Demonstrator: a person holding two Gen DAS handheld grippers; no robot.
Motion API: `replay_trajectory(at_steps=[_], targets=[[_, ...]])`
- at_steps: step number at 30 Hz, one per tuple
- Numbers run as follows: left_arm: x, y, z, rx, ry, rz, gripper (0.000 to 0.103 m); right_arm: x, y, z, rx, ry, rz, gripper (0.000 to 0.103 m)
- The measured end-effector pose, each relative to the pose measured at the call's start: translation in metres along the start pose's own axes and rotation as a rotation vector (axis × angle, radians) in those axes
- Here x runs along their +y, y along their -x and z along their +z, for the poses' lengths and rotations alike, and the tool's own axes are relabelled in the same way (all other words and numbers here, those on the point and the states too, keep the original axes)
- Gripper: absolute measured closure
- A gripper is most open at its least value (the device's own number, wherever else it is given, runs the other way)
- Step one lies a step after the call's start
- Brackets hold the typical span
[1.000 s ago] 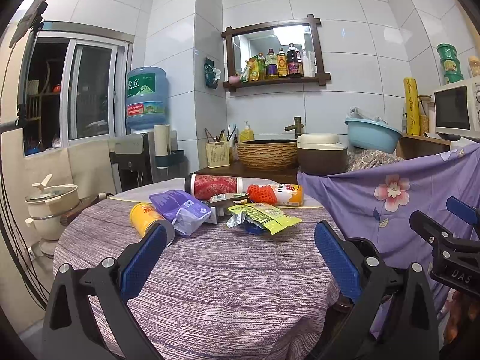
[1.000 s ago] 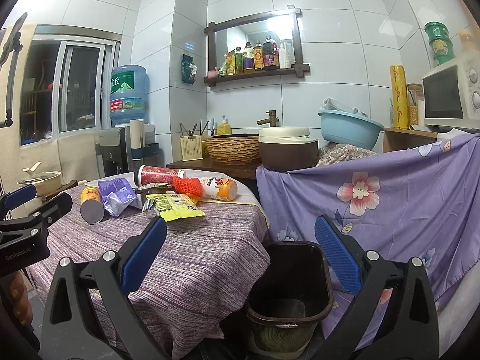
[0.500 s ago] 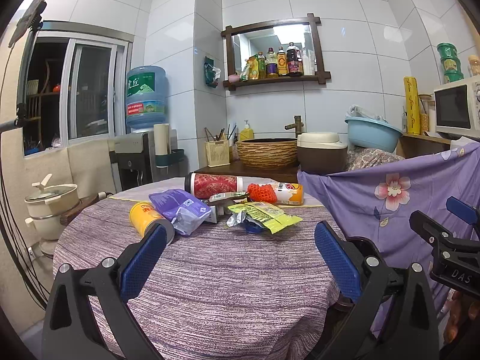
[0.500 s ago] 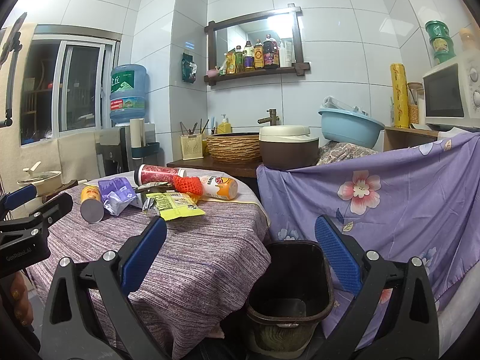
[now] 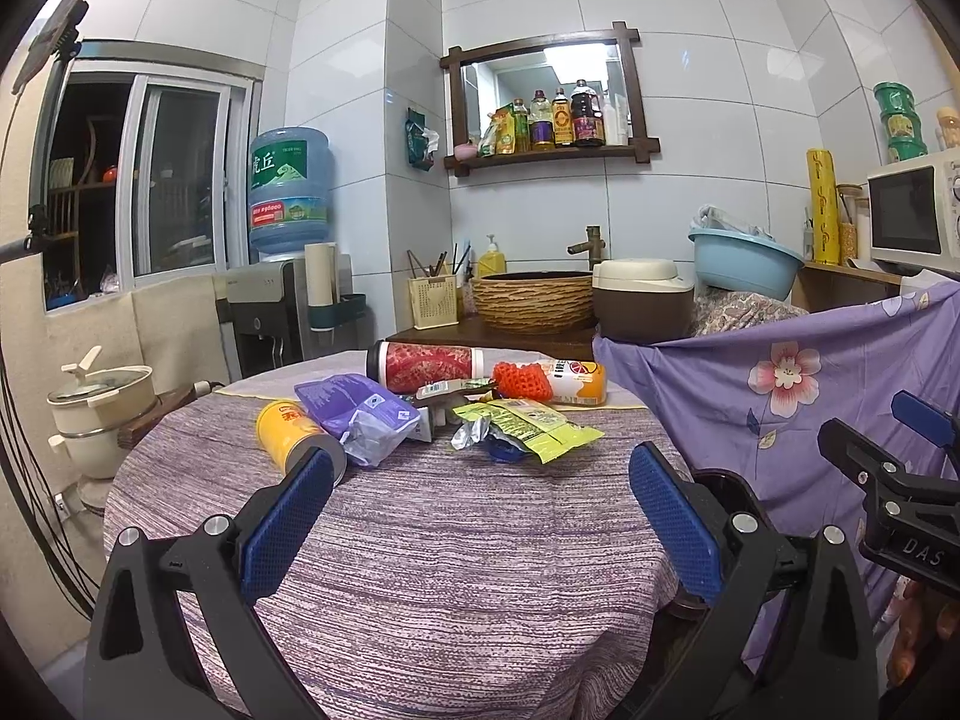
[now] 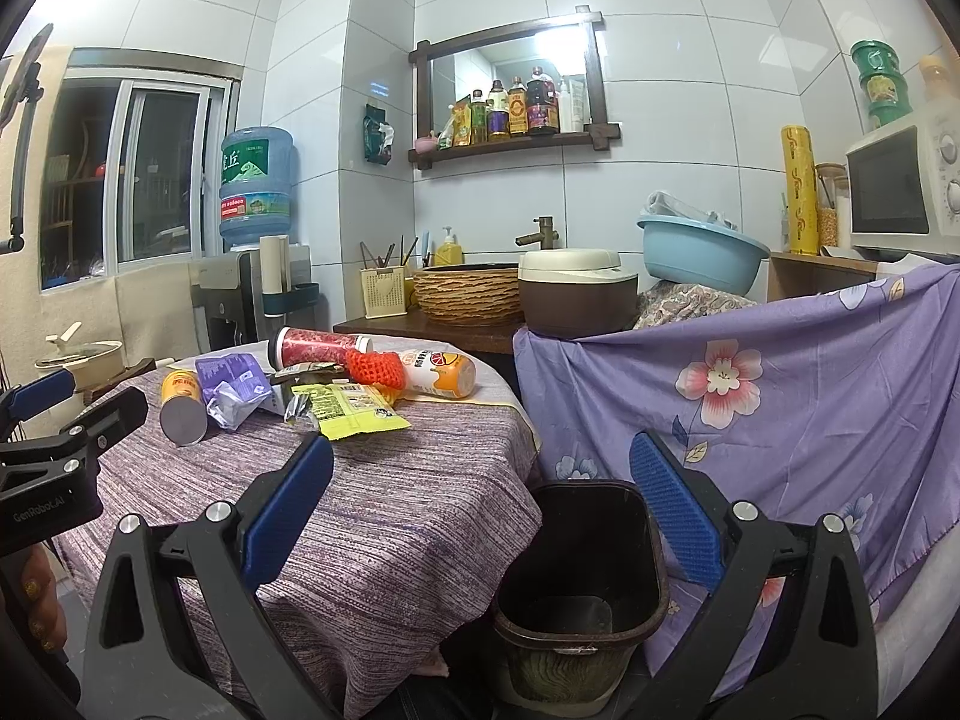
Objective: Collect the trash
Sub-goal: 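Reach the right tool to the yellow snack wrapper and grasp it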
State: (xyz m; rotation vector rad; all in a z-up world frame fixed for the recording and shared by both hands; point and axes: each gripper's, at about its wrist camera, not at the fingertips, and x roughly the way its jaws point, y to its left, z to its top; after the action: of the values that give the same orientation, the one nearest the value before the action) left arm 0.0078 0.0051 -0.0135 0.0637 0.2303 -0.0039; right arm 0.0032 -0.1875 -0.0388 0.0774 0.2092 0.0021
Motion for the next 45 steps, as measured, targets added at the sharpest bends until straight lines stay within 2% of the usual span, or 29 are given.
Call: replay_trajectory(at_steps=[7,15,20,24,32,39,41,45], targets=[[0.003,-0.011,-0.003,0.044,0.003,0.002,0.005,0.006,-0.016,-0.01,0.052,0.015,0.019,0.005],[0.02,-0.036,-0.015,0.168,0.046,-0.014,0.005,0.017,-0.052,-0.019,0.164,0.062,0.067,0.005],[0.04,-0.057,-0.021,0.259,0.072,-0.01,0.005,0.036,-0.091,-0.026,0.277,0.131,0.149,0.005],[0.055,-0.074,-0.022,0.311,0.061,0.006,0.005,0.047,-0.124,-0.026,0.353,0.135,0.232,0.005],[0.087,-0.109,-0.023,0.415,0.08,-0.017,0.005,0.091,-0.167,-0.018,0.346,0.332,0.284,0.005],[0.1,-0.124,-0.025,0.459,0.119,-0.051,0.005,0.121,-0.203,-0.02,0.264,0.594,0.234,0.006],[0.102,-0.126,-0.026,0.466,0.125,-0.061,0.005,0.127,-0.212,-0.025,0.265,0.658,0.219,0.015],[0.102,-0.132,-0.026,0.474,0.121,-0.074,0.005,0.133,-0.229,-0.03,0.26,0.724,0.211,0.022]])
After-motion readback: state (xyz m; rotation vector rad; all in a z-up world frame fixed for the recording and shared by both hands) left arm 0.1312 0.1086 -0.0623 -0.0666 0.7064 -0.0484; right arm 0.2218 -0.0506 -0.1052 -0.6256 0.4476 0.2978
